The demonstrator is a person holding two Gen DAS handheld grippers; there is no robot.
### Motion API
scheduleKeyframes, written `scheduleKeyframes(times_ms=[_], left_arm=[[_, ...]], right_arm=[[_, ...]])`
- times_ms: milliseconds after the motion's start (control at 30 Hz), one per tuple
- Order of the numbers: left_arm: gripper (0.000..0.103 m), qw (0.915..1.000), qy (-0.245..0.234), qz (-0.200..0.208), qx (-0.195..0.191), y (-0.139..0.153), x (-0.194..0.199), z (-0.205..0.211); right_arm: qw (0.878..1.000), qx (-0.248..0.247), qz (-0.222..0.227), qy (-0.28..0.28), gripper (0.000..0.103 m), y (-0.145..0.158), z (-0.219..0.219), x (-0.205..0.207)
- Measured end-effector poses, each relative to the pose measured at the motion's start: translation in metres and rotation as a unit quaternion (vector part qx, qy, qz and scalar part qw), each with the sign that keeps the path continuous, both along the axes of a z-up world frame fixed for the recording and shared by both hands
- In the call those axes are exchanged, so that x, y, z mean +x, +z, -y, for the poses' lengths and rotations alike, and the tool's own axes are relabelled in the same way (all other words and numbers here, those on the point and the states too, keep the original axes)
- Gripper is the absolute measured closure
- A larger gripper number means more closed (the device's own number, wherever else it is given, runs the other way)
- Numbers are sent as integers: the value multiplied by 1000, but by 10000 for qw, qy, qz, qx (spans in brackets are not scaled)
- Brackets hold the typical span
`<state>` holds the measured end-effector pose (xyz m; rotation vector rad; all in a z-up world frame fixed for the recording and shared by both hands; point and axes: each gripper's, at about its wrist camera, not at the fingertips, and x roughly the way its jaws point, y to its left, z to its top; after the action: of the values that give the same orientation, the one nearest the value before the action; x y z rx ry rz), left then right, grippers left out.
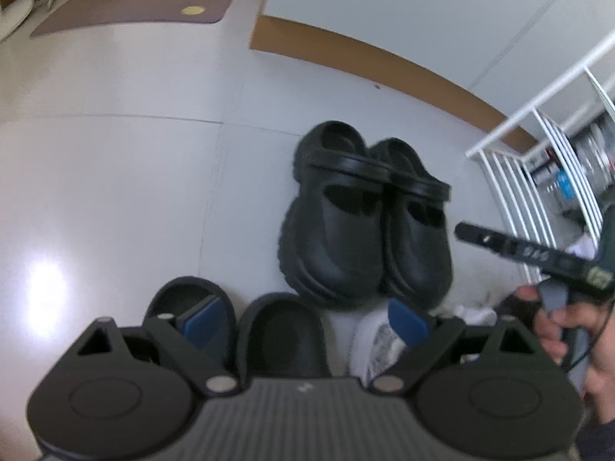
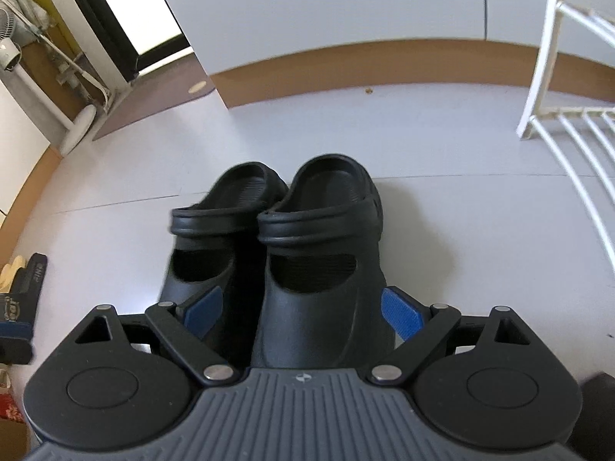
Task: Organize scattered shoes
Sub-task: 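Open the right tool and lift it away from the clogs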
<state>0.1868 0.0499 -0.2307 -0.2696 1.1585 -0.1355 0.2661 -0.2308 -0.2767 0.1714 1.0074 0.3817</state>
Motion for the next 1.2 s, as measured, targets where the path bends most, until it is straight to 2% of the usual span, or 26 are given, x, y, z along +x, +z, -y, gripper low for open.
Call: scheduleKeyframes(times_ms=[133,267,333,400,533,600,700,833,900,933,1000,1200], left_arm=[[15,9998,-218,26,-18,39,-13,14],[15,9994,-294,129,126,96,-28,27],[17,9996,-213,202,26,128,-38,31],[18,9996,-150,240,6,149,-44,34],[18,9992,94,389,2,188,-64,38],[18,9987,244,449,-49,201,-74,37],[18,9974,452,554,-106,214,-88,34],[18,9960,643,606,98,237,-111,28],[17,9948,781,584,280,247,-121,25],[17,9941,827,599,360,252,-125,23],[17,9933,834,680,430,262,-132,20],[13,9914,888,832,483,272,-144,15]], right_arm=[[9998,94,124,-93,10,42,13,-19],[9982,320,386,-335,10,105,32,-51],[9967,476,488,-448,10,131,38,-65],[9943,750,457,-600,10,163,46,-79],[9941,621,551,-704,10,217,44,-99],[9920,431,782,-896,10,254,42,-114],[9869,628,1056,-1043,9,299,45,-139],[9804,1023,953,-1392,9,325,54,-165],[9706,1294,987,-1771,9,330,62,-185],[9678,1277,1083,-1879,9,331,62,-191],[9630,932,1414,-2096,9,331,65,-208],[9712,623,834,-2145,9,308,81,-201]])
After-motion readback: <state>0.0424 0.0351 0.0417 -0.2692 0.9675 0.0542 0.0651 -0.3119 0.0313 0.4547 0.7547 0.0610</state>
